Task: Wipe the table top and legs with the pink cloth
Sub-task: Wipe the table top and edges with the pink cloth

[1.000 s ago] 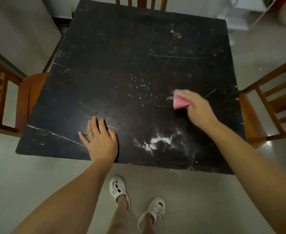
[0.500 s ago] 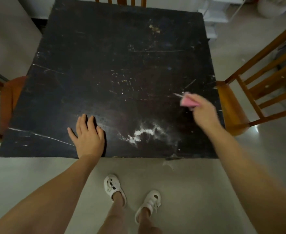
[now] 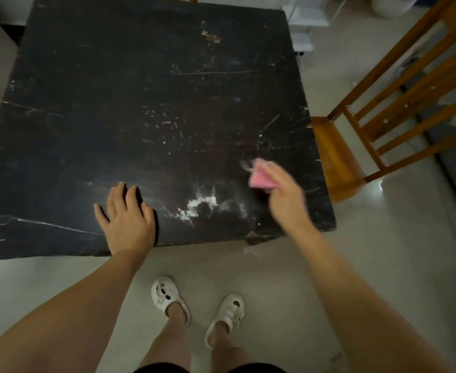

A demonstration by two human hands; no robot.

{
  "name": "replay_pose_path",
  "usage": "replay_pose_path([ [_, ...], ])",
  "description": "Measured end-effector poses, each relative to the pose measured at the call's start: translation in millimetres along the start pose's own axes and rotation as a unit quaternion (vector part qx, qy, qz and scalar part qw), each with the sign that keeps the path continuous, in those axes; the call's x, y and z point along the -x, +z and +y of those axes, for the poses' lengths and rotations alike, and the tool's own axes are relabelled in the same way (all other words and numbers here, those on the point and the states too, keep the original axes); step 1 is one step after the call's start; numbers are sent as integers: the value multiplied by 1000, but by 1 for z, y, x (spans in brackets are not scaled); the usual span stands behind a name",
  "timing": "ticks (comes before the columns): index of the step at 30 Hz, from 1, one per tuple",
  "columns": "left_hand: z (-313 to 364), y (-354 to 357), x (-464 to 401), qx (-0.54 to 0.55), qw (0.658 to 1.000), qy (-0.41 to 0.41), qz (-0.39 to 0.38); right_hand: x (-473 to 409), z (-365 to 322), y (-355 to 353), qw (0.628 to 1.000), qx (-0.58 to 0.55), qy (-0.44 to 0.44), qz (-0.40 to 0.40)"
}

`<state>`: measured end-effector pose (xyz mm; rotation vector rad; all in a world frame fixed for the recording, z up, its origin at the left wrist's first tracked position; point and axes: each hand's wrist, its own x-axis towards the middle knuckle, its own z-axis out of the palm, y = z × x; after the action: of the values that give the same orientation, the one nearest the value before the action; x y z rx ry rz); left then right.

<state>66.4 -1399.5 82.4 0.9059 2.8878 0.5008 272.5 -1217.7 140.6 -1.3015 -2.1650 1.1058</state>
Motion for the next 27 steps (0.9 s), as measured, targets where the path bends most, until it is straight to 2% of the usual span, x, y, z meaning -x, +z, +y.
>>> replay_pose_path([
  [2, 0, 0, 0, 4, 1000, 1, 2, 8, 36, -42, 991, 87, 57, 85],
  [3, 0, 0, -1, 3, 1000, 2, 2, 15, 51, -53, 984, 117, 95, 90],
  [5, 0, 0, 0, 0, 1000, 1, -2, 36, 69, -43, 966, 197, 158, 48],
  [7, 0, 0, -1, -1, 1000, 2, -5, 50, 56, -1, 942, 301, 149, 5],
  [8, 0, 0, -1, -3, 1000, 0, -6, 52, 43, 24, 942, 311, 123, -17],
  [10, -1, 0, 0, -7, 1000, -1, -11, 58, 12, 64, 973, 219, 59, -43],
  [12, -2, -2, 0, -6, 1000, 3, -14, 48, -15, 79, 996, 30, 71, -49],
  [14, -1, -2, 0, -5, 1000, 3, -14, 18, -33, 66, 983, -146, 111, -4],
  [15, -2, -2, 0, -4, 1000, 1, -12, 0, -35, 52, 973, -193, 120, 31],
  [16, -2, -1, 0, -4, 1000, 0, -9, -18, -31, 38, 974, -176, 127, 59],
  [18, -3, 1, 0, -4, 1000, 3, 0, -43, -12, 14, 989, -32, 128, 69],
  [20, -3, 2, -1, -4, 1000, 3, 4, -39, 4, 21, 989, 126, 70, -4],
  [21, -4, 2, -1, -4, 1000, 3, 4, -26, 10, 38, 987, 153, 19, -43],
  [24, -4, 1, -1, -8, 1000, 2, 0, 35, 9, 83, 981, 117, -83, -131],
  [27, -3, 1, 0, -8, 1000, 2, -6, 83, -7, 80, 979, 51, -103, -171],
])
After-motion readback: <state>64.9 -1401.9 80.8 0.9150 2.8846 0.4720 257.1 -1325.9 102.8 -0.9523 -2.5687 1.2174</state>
